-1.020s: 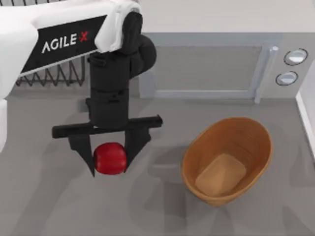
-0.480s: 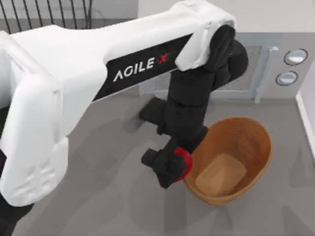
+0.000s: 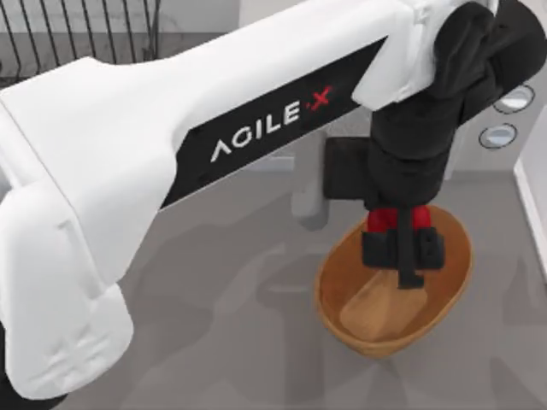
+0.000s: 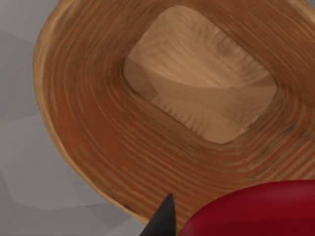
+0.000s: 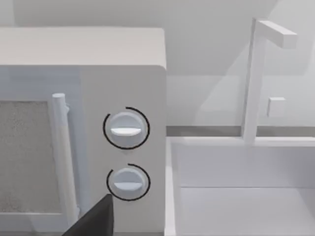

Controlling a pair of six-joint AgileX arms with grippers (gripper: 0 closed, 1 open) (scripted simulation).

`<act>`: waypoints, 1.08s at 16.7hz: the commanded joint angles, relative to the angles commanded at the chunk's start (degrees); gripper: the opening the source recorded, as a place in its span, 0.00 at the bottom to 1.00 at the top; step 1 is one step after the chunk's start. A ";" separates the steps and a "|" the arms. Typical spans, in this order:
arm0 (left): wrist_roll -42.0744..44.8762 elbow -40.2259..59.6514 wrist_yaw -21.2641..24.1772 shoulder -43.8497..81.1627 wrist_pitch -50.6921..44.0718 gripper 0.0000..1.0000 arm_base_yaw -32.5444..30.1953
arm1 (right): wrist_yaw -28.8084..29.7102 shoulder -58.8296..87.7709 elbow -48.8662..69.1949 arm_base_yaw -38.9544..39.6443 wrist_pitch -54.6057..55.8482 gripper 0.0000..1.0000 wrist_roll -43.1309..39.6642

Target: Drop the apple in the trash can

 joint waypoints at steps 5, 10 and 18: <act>-1.35 0.75 -0.55 -0.18 0.38 0.00 -0.27 | 0.00 0.00 0.00 0.00 0.00 1.00 0.00; -1.27 -1.44 -0.62 -0.19 2.43 0.00 0.24 | 0.00 0.00 0.00 0.00 0.00 1.00 0.00; -1.10 -14.38 -0.51 0.19 15.90 0.00 -0.04 | 0.00 0.00 0.00 0.00 0.00 1.00 0.00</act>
